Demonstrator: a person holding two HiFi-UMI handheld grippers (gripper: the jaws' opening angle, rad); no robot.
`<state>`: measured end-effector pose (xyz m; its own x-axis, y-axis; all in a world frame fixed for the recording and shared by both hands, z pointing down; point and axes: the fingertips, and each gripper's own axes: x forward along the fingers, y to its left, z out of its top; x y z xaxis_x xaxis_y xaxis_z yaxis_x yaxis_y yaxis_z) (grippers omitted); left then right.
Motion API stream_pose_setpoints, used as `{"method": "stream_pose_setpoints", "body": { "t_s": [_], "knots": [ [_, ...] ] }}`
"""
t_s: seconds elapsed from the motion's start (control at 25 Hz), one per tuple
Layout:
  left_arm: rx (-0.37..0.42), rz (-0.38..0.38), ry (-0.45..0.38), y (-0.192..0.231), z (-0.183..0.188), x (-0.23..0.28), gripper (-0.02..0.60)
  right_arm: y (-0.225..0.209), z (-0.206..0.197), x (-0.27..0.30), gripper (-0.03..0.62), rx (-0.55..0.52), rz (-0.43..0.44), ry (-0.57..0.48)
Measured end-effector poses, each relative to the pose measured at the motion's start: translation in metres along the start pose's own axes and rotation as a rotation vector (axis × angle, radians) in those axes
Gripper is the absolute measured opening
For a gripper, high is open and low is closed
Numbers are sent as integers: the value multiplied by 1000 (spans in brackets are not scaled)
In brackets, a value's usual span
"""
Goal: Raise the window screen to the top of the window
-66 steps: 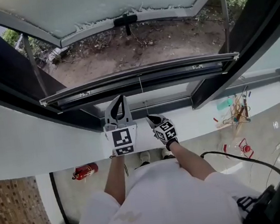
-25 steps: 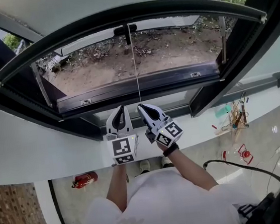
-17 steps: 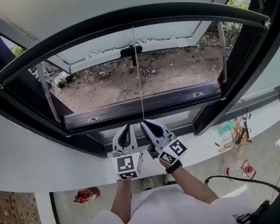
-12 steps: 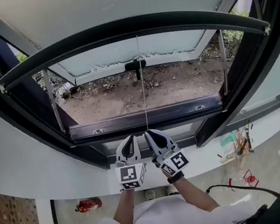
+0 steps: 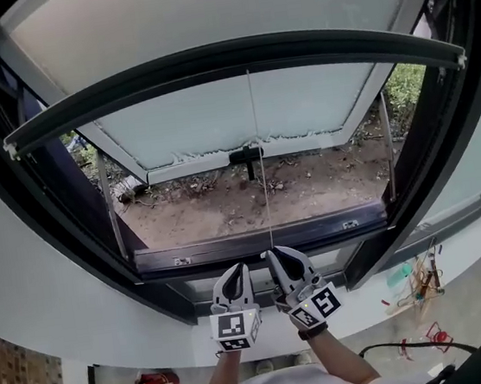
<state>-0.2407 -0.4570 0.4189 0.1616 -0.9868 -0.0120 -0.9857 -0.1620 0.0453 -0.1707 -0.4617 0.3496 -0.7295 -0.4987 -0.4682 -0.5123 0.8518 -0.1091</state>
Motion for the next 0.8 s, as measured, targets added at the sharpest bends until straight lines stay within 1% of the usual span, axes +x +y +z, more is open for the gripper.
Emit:
{"method": "stream_pose_setpoints", "body": {
  "t_s": [0.16,0.28,0.52,0.68,0.8],
  "knots": [
    [0,-13,-19,-5,3,3,0,2,8,7,2,30,19,-23],
    [5,-32,-35,-9,3,6,0,-3,17,11,2,15,33,-53],
    [6,-36,-61,-9,18,10,0,-8,71,36,2,-17,70,-142],
    [14,-46,-42,-13,13,12,0,-2,107,51,2,-29,127,-190],
    [19,-49,-37,-14,12,11,0,7,137,63,2,-66,166,-232]
  ]
}}
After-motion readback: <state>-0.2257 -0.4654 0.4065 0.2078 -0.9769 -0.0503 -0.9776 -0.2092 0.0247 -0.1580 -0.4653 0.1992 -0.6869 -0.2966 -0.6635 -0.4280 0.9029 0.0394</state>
